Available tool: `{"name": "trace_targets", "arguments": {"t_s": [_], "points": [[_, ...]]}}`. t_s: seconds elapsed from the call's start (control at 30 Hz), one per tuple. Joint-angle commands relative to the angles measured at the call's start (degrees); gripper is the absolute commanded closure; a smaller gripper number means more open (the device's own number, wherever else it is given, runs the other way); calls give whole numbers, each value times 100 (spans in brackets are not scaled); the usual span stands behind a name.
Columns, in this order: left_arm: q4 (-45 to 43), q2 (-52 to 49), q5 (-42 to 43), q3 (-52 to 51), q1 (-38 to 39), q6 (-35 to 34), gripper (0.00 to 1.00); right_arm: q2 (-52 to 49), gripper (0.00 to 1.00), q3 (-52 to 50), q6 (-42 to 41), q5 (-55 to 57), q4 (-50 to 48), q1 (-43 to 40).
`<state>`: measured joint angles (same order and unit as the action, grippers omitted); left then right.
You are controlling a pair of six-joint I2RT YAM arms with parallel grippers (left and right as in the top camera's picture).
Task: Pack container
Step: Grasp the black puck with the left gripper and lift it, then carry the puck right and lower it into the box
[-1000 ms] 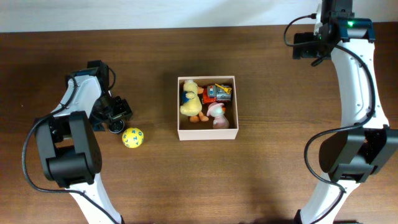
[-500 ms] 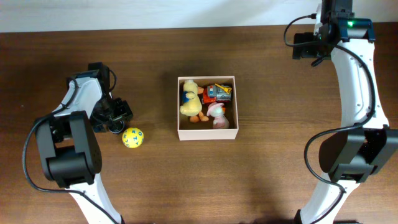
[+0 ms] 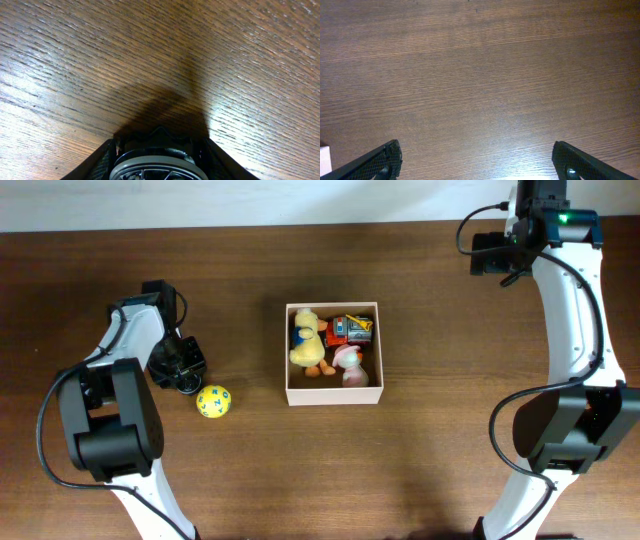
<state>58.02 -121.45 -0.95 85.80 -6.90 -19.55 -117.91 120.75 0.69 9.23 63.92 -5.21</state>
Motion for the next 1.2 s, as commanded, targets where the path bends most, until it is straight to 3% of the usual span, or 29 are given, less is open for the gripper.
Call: {"name": "trace_targets", "arguments": {"t_s": [0.0,0.5,0.93,0.97,1.17], "points": [[4,-48,166,-103,-39,-15,51,240,1,105,13,87,-2,-11],[9,-48,212,284,-42,-13,50,240,1,105,13,87,-2,-11],[636,-46,227,1849,17,332,52,240,1,105,13,87,-2,-11],[667,-46,227,1943,61,407,57,240,1,105,13,87,-2,-11],[761,-46,227,2640,570,616,58,240,1,105,13,87,-2,-11]]}}
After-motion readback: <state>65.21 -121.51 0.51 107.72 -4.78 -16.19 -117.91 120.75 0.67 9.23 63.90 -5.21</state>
